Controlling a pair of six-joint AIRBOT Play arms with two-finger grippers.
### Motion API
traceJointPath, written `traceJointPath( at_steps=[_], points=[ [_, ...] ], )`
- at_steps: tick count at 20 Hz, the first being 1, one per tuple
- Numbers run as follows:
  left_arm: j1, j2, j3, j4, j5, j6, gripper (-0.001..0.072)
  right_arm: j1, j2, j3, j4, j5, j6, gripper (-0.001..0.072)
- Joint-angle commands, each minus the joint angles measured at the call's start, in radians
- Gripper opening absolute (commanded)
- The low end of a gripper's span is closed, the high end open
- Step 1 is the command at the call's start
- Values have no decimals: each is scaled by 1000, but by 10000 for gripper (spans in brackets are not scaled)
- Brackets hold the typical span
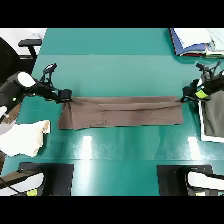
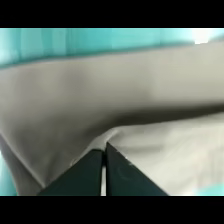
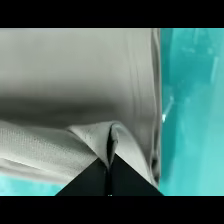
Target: Fold the shirts.
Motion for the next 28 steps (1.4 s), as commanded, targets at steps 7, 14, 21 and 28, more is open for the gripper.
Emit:
traceJointPath(
  at_steps=[7, 14, 21, 28],
  points=[
    [0, -61, 106, -50, -16, -2, 641, -151, -79, 35, 258, 2, -196, 412],
    [-3, -62, 124, -310, -31, 32, 35, -354, -123, -185, 278, 46, -276, 558],
    [-214, -83, 124, -336, 159, 12, 26, -265, -226, -238, 510, -5, -365, 330],
    [-388, -274, 277, -339, 232, -74, 25, -229, -54, -70, 507, 46, -351, 14]
  ],
)
